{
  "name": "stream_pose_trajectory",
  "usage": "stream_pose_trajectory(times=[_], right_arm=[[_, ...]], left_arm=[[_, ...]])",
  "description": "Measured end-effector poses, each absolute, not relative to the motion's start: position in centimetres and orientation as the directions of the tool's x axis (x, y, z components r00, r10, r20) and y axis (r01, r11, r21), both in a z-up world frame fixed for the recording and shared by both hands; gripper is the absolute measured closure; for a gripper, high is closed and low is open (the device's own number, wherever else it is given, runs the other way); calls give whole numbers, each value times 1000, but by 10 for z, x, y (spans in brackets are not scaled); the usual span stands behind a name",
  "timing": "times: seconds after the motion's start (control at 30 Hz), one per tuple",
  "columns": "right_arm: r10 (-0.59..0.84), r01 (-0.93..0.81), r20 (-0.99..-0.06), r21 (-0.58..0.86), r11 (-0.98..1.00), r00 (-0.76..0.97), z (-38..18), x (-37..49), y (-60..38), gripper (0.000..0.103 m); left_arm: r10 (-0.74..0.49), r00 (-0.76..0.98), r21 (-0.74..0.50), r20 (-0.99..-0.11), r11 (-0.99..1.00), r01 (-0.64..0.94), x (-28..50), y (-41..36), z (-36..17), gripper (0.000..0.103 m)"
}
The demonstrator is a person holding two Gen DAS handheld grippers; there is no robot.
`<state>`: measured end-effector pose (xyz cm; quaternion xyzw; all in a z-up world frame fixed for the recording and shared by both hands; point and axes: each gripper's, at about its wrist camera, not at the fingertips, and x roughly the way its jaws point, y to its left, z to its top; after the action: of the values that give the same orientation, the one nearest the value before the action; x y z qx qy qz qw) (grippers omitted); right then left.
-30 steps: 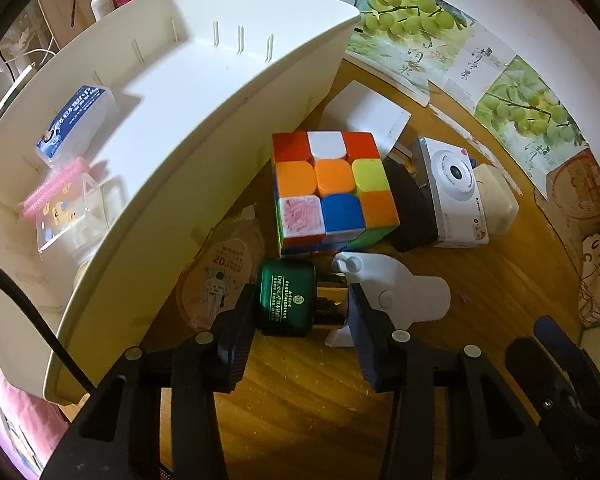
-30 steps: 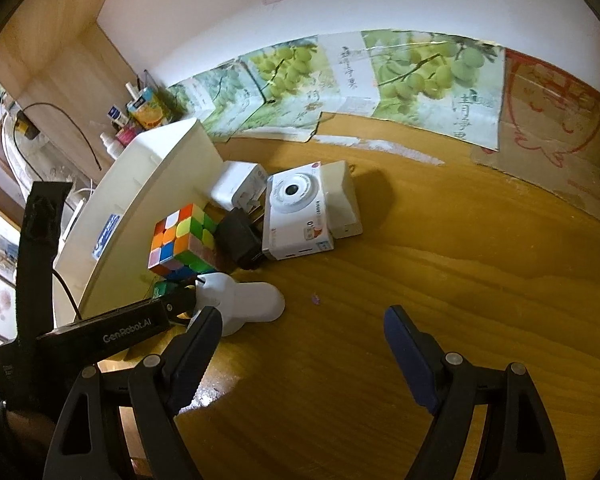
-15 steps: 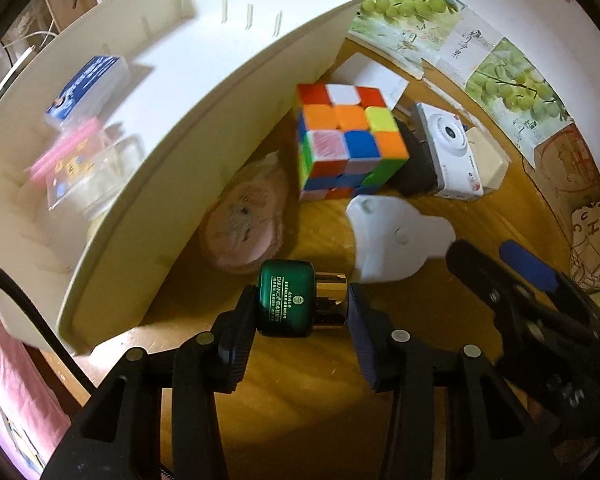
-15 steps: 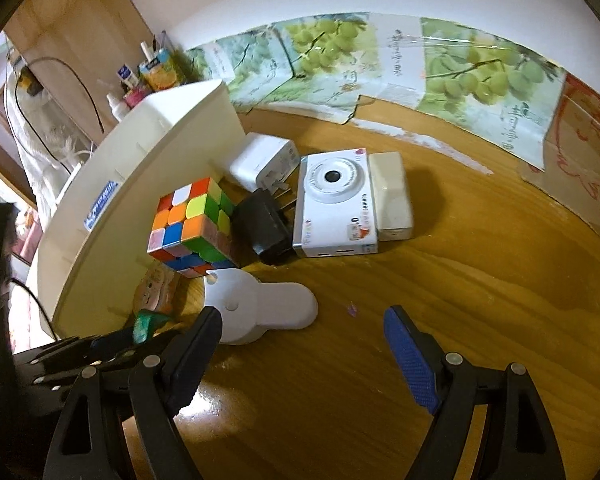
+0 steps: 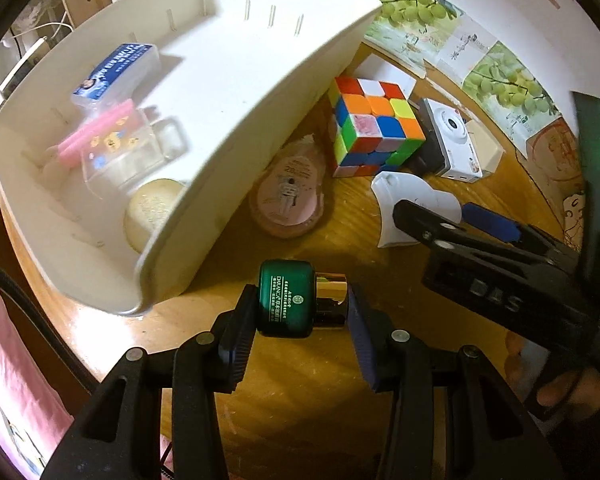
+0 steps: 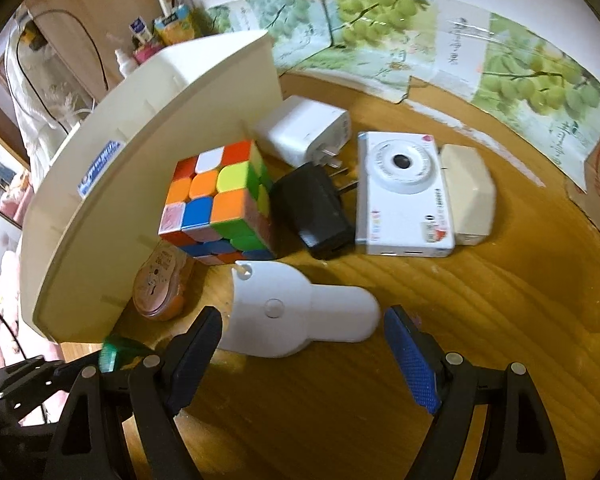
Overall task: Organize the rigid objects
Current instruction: 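Grasp the green gold-capped bottle with the left tool while the right tool grasps the white fan-shaped piece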
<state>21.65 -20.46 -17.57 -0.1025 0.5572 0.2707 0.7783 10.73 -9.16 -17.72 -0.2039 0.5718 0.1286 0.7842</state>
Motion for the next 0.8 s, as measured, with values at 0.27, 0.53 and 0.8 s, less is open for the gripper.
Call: stream_pose_trajectory(times=[0.27, 0.53, 0.8], right_arm=[[218, -535, -938, 43, 844, 268, -181, 218, -187, 19], [139, -561, -941, -62, 826, 308, -191, 215, -172, 18], [156, -571, -932, -63, 818, 326, -197, 215, -167, 16]], left_arm=[[-35, 326, -183, -945, 881, -436, 96, -84, -174, 56], [-36, 348, -190, -937, 888, -419, 89, -81, -168, 56], [-10, 382, -168, -924, 908, -383, 84, -84, -155, 56]])
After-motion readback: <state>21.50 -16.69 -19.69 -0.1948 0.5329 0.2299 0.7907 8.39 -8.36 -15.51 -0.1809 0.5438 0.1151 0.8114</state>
